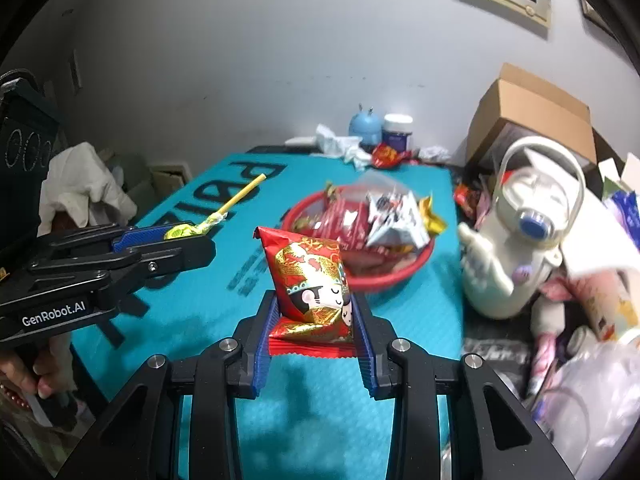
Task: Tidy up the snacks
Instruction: 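Lift the lollipop and red-gold packet and carry them over the red basket, then lower both tools into the basket and open them to release the candies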
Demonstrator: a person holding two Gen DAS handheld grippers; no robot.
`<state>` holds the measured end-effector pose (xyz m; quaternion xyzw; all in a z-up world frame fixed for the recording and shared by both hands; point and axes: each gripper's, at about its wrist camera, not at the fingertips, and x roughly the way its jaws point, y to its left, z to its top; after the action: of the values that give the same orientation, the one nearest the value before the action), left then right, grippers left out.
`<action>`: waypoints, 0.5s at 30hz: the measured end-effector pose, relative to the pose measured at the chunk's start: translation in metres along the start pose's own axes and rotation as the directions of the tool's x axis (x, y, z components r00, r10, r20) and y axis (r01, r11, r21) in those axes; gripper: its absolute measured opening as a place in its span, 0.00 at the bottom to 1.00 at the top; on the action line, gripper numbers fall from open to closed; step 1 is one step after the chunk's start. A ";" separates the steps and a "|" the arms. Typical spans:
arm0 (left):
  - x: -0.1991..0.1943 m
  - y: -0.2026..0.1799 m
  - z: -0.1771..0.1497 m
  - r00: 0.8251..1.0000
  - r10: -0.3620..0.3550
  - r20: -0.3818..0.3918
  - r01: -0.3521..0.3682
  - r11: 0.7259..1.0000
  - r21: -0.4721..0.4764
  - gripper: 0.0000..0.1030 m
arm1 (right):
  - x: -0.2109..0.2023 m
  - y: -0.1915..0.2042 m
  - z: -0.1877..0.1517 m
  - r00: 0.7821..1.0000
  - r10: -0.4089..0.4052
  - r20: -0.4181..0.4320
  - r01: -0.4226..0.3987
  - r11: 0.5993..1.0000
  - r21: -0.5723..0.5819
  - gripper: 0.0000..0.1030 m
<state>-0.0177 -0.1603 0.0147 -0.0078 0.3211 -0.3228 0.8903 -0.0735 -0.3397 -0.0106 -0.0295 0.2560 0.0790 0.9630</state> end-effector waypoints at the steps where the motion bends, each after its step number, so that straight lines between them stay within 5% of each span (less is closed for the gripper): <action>1: 0.001 -0.001 0.006 1.000 -0.002 0.005 0.002 1.000 0.007 0.24 | 0.000 -0.002 0.006 1.000 -0.006 0.008 0.006 1.000 0.000 0.34; 15: 0.023 -0.009 0.071 0.997 -0.024 0.070 0.018 0.997 0.078 0.24 | 0.013 -0.023 0.065 0.997 -0.043 0.070 0.042 0.999 0.023 0.34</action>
<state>0.0317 -0.1947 0.0604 0.0116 0.2767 -0.3438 0.8973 -0.0269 -0.3548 0.0399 -0.0220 0.2220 0.0569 0.9731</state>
